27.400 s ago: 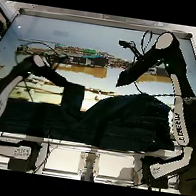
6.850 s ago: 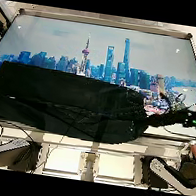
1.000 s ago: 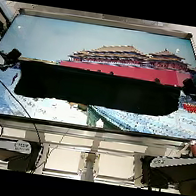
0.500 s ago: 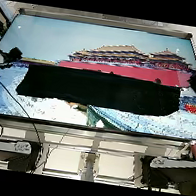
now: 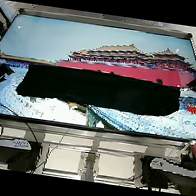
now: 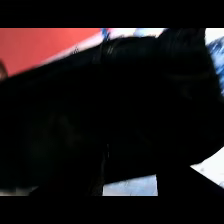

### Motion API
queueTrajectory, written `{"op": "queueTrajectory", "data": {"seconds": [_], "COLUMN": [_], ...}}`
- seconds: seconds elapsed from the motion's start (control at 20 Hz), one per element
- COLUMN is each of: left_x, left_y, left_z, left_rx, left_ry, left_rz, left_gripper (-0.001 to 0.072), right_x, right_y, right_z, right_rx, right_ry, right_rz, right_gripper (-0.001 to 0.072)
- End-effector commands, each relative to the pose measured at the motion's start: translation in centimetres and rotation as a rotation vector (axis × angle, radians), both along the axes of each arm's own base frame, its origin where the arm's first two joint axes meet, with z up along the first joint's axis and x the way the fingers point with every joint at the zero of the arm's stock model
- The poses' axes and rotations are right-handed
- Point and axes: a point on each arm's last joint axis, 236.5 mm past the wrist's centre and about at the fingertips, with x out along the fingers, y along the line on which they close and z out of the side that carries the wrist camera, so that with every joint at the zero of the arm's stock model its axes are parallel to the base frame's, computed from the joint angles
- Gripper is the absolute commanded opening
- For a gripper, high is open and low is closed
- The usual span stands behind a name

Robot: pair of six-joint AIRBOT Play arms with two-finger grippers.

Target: Fold the clothes and pants, and hang the long-sleeved shirts on hangers.

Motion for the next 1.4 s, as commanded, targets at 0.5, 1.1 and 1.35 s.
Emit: {"op": "queueTrajectory", "data": {"seconds": [0.5, 1.1, 1.35], "left_x": [-2.0, -1.7, -2.4], "left_y": [-5.6, -11.7, -6.9], "left_z": [-5.8, -6.4, -0.5], "left_rx": [-0.273, -0.301, -0.07], "left_ry": [0.095, 0.185, 0.243], "left_rz": [-0.216, -0.408, -0.374], "left_gripper": [0.0698, 0.0021, 0.0021], "right_x": [0.2, -0.1, -0.5], "right_y": [11.3, 10.9, 11.1], "right_z": [0.3, 0.1, 0.0], "right_rx": [0.05, 0.031, 0.039], "right_ry": [0.059, 0.073, 0.089], "right_rz": [0.302, 0.302, 0.311], "right_gripper": [0.0335, 0.0335, 0.0335]}}
